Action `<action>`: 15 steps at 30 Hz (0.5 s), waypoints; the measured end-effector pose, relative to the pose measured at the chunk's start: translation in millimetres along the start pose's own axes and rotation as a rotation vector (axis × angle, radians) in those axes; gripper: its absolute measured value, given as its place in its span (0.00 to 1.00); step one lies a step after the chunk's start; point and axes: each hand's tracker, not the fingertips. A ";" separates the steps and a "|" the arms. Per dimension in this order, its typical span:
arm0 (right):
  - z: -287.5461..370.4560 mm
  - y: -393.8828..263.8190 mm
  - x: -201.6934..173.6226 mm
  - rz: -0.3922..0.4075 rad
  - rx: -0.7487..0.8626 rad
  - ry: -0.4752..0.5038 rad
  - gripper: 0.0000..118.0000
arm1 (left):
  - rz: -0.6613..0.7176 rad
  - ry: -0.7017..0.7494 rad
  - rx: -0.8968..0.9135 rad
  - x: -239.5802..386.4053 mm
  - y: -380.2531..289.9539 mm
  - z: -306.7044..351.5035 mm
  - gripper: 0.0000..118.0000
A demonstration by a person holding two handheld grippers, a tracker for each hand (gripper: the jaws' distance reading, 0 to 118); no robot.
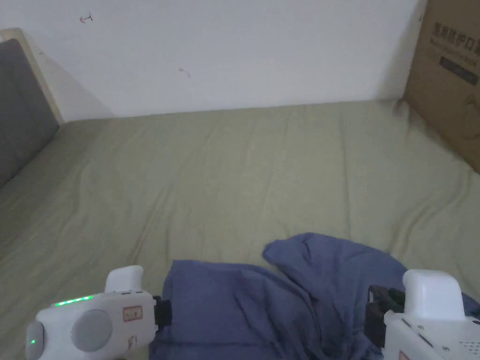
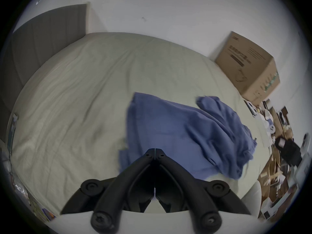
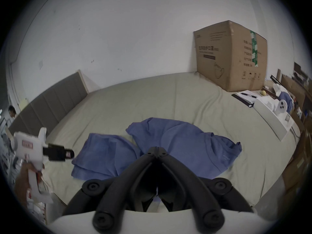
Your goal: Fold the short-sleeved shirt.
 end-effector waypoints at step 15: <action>-59.6 -2.3 -4.6 0.044 -0.113 0.006 0.00 | -0.184 0.144 -0.196 31.4 74.0 -153.9 0.87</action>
